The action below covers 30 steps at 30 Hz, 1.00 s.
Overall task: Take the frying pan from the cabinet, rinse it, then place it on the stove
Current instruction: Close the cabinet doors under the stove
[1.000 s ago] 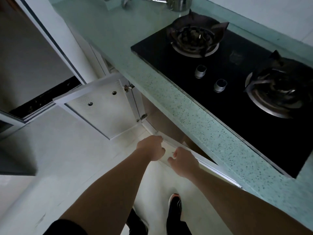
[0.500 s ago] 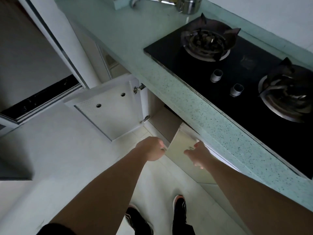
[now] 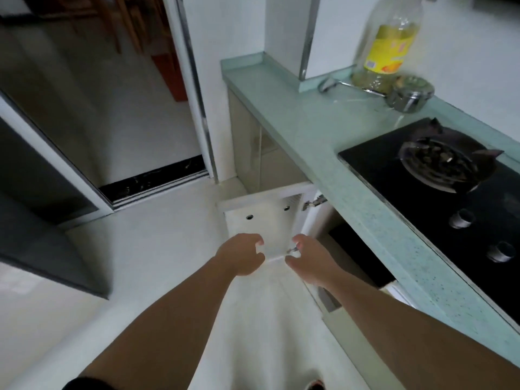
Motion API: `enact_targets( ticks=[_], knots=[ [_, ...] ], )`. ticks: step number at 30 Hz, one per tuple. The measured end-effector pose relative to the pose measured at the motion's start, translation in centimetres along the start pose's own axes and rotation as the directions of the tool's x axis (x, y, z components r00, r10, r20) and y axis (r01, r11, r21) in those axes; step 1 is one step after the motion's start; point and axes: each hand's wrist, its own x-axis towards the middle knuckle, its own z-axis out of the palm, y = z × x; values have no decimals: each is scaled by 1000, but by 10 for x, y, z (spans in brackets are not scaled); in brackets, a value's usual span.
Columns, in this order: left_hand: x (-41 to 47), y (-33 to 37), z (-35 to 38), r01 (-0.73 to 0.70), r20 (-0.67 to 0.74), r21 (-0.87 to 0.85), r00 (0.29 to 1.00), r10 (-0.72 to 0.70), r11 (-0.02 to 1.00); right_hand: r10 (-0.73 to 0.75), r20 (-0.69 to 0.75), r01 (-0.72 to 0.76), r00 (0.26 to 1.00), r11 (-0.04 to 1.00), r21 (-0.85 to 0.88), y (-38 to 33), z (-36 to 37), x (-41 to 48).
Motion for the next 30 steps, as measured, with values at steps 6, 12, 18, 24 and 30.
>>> enact_targets(
  ticks=[6,12,18,24,30],
  knots=[
    [28,-35,-45,73,-128,-24,989,-76,997,-107,10,108,994,993,-41,-50,1,64],
    [73,-52,-71,194,-146,31,971,-187,981,-243,20,240,970,936,-257,-78,-5,146],
    [119,-58,-71,267,-79,74,962,-262,961,-396,94,394,914,804,-446,-88,6,189],
    [154,-58,-78,228,-29,121,974,-226,966,-419,84,409,904,790,-457,-87,11,204],
    [171,-67,-82,170,62,83,983,-175,982,-358,76,347,930,798,-493,-95,13,203]
  ],
)
